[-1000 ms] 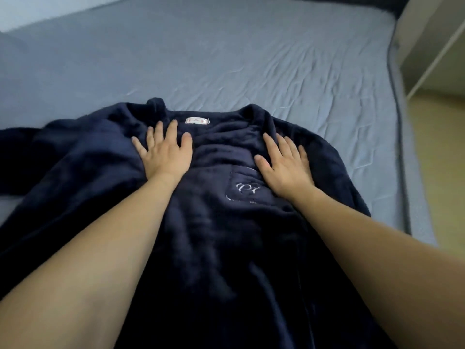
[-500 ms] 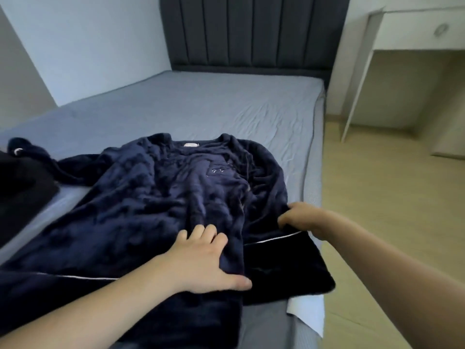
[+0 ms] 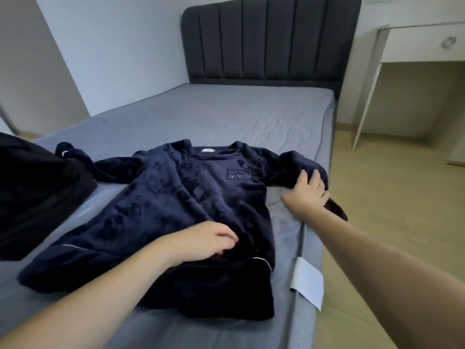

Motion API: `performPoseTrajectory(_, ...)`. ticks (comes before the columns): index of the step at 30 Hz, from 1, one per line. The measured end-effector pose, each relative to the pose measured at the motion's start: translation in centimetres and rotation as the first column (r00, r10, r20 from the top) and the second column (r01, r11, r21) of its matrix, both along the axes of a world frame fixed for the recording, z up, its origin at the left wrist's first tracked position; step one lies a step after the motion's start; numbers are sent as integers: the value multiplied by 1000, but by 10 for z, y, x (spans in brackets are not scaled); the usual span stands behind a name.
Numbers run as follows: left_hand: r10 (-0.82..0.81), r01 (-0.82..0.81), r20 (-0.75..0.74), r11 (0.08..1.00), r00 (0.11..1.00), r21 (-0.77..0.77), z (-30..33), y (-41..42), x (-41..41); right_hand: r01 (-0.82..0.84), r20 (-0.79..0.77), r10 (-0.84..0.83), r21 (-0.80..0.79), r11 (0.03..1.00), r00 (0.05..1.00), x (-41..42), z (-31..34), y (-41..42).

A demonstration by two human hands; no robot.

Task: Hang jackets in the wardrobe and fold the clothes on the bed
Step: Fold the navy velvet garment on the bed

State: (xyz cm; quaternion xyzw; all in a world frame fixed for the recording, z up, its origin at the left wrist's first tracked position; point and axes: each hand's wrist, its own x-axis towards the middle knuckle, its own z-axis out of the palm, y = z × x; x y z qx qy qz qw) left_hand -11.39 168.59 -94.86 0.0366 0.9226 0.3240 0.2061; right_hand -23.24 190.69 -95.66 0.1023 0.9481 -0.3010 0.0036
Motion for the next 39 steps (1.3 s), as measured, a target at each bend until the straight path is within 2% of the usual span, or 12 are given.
performPoseTrajectory(3, 416, -472, -265, 858, 870, -202, -3, -95, 7, -208, -88, 221, 136, 969, 971, 27, -13, -50)
performPoseTrajectory(7, 781, -744, -220, 408, 584, -529, -42, -227, 37, -141, 329, 115, 56, 988, 937, 44, -24, -98)
performPoseTrajectory(10, 799, -752, -124, 483, 588, -449, -56, -250, 50, -133, 450, 50, 155, 979, 892, 48, -26, -112)
performPoseTrajectory(13, 654, -715, -290, 616, 698, -332, -29, -248, 46, -188, 341, 67, 334, 924, 938, 49, -33, -123)
performPoseTrajectory(15, 582, -648, -303, 591, 755, -480, -2, -267, 48, -220, 316, 85, 419, 881, 945, 51, -28, -134)
performPoseTrajectory(20, 552, -172, 210, 559, 807, -811, 23, -293, 75, -446, 500, -16, 788, 425, 866, 58, 11, -199)
performPoseTrajectory(22, 487, -298, 97, 667, 868, -683, 6, -286, 59, -502, 507, 62, 817, 285, 860, 45, -3, -225)
performPoseTrajectory(25, 367, -359, -67, 831, 928, -424, -40, -262, 35, -535, 472, 256, 777, 332, 844, 34, -18, -253)
performPoseTrajectory(30, 534, -558, -164, 809, 829, -187, -80, -268, -3, -426, -103, 598, 606, 672, 795, -8, -37, -283)
performPoseTrajectory(32, 756, -744, -147, 654, 638, 138, -75, -285, -38, -543, -62, 641, 473, 694, 765, -33, -44, -297)
performPoseTrajectory(34, 877, -809, 120, 365, 465, 460, -66, -302, -75, -594, 91, 641, 493, 636, 762, -58, -59, -303)
performPoseTrajectory(39, 747, -687, 477, -37, 463, 725, -48, -330, -156, -623, 177, 664, 577, 528, 727, -77, -108, -298)
